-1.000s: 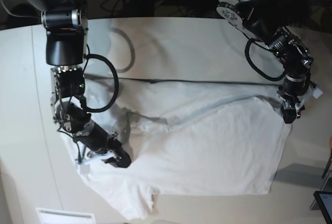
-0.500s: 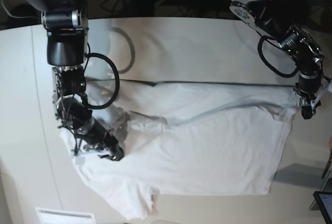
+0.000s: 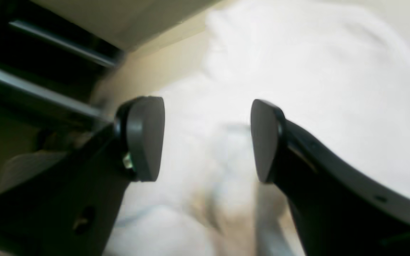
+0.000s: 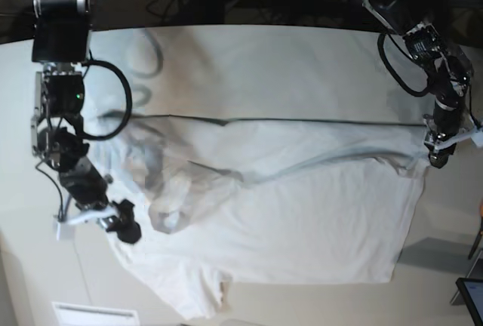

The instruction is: Fold the T-shirt properly

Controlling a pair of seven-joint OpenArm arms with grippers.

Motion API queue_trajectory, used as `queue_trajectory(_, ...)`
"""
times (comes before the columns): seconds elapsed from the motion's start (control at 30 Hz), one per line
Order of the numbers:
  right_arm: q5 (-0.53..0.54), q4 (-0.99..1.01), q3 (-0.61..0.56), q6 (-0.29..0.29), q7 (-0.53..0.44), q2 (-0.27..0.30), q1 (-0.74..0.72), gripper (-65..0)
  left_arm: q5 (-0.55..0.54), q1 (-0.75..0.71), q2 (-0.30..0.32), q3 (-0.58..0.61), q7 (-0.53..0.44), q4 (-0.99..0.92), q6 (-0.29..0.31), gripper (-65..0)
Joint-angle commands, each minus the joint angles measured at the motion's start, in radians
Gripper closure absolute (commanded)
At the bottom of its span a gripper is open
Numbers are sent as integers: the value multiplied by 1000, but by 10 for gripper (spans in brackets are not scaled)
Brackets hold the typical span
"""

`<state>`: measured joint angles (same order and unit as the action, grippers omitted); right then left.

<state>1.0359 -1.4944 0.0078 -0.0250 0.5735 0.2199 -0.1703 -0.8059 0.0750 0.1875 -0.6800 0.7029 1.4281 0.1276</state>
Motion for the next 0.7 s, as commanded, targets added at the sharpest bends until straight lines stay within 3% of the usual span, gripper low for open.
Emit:
queue_trajectory(0.0,17,-55,-1,20,-10,20,10,-364,23,-20,17,1,-25,67,8,-213)
queue_trajectory(0.1,10,-157,-1,15,-10,82,117,-364,93,-105,19,6,-22,187,10,-213)
queue_trajectory(0.2,-101,-272,-1,-23,-7,128,217,-364,193,-191,37,15,-22,282,11,-213)
queue_trajectory(0.33,-260,-400,-1,-68,-8,132,331,-364,328,-280,80,84,-24,349,17,-212)
queue_trajectory(0.47,-302,-427,1,-71,-7,128,400,-364,379,-309,82,64,-24,353,125,-210)
queue_trajectory(0.57,-328,-412,1,-71,-10,126,432,-364,432,-310,77,33,-24,353,174,-203)
queue_trajectory(0.67,-415,-415,1,-71,-10,126,452,-364,509,-304,77,35,-27,353,212,-87)
